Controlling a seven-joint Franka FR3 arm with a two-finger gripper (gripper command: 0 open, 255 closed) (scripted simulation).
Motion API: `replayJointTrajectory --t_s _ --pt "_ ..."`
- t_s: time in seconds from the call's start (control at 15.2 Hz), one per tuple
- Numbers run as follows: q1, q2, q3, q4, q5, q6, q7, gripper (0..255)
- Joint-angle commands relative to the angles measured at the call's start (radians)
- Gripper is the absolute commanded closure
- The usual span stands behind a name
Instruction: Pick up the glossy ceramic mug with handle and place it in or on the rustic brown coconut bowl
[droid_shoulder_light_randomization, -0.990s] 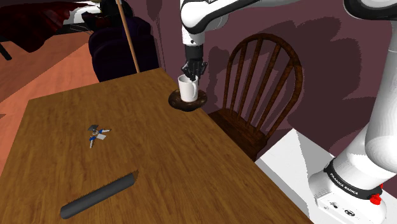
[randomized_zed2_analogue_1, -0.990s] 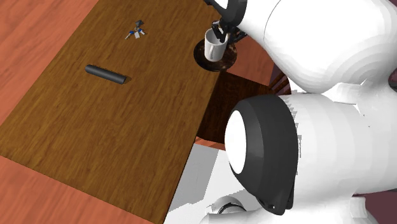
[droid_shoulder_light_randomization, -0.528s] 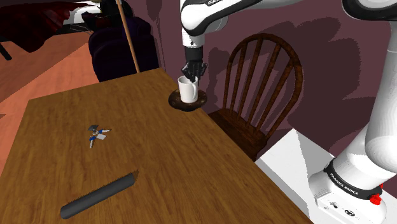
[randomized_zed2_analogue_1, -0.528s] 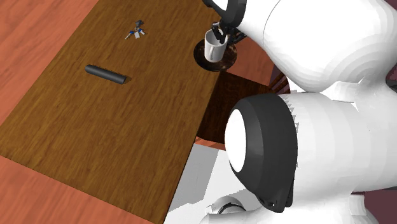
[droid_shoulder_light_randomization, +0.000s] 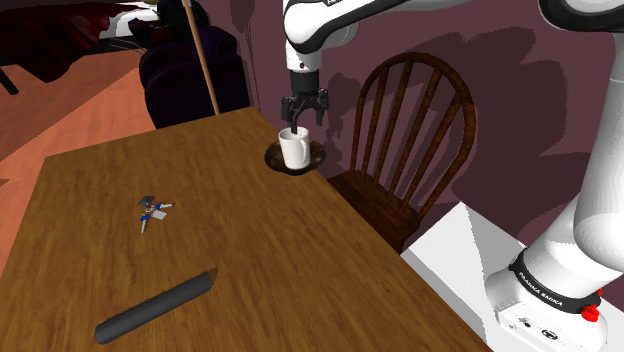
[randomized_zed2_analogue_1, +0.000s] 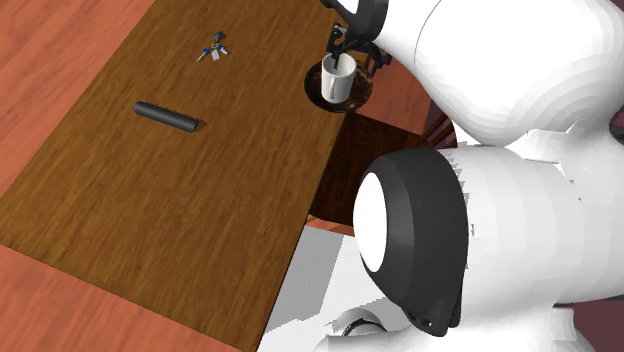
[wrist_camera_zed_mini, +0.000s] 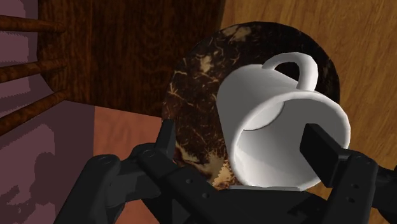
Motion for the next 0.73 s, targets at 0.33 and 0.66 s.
replayJointTrajectory --t_s 0.33,0.66 --pt "-0.002 -0.006 0.0 0.104 0.001 -0.11 -0.001 0" --pt "-0.002 -0.006 0.0 0.104 0.001 -0.11 -0.001 0"
